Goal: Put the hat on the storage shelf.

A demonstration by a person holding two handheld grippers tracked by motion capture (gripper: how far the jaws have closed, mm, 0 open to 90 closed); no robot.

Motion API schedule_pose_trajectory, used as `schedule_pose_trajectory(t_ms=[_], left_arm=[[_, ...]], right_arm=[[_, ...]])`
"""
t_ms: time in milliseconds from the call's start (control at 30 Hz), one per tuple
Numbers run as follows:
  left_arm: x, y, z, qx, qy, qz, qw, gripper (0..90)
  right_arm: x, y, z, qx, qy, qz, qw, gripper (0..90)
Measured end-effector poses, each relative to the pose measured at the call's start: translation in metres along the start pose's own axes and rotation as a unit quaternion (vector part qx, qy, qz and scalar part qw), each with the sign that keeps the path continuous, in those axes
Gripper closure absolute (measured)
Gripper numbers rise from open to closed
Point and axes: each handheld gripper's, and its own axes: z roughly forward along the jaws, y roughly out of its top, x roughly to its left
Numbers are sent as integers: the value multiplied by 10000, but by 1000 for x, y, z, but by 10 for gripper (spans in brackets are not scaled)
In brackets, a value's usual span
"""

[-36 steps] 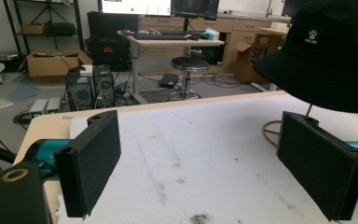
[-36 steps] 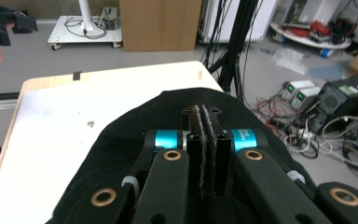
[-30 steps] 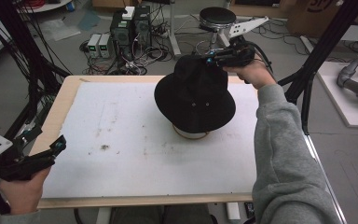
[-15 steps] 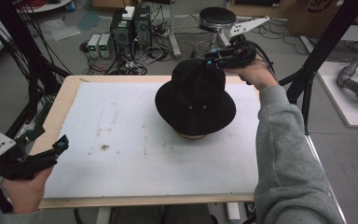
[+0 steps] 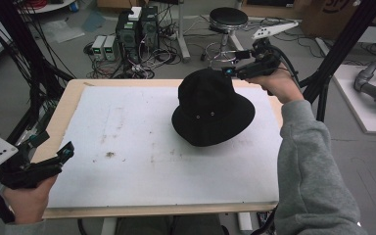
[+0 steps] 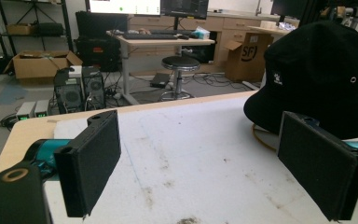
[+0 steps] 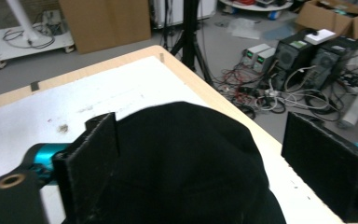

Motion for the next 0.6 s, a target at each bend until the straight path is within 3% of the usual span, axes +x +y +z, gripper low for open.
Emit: schedule_pose_trajectory(t_ms=[133, 200, 300, 600], left_arm=[[-2, 1, 1, -14, -26, 2, 10000, 141], [-3, 1, 2, -2, -49, 7, 10000, 141], [-4, 1, 4, 6, -73, 23, 10000, 141], [-5, 3, 11, 9, -99, 26, 9999, 141]], right_arm=[[3, -6, -15, 163, -571, 117, 9982, 102], [7, -9, -26, 26, -803, 189, 9966, 102], [10, -18, -40, -254, -840, 167, 9960, 102], [15, -58, -62, -391, -1412, 503, 9879, 102]])
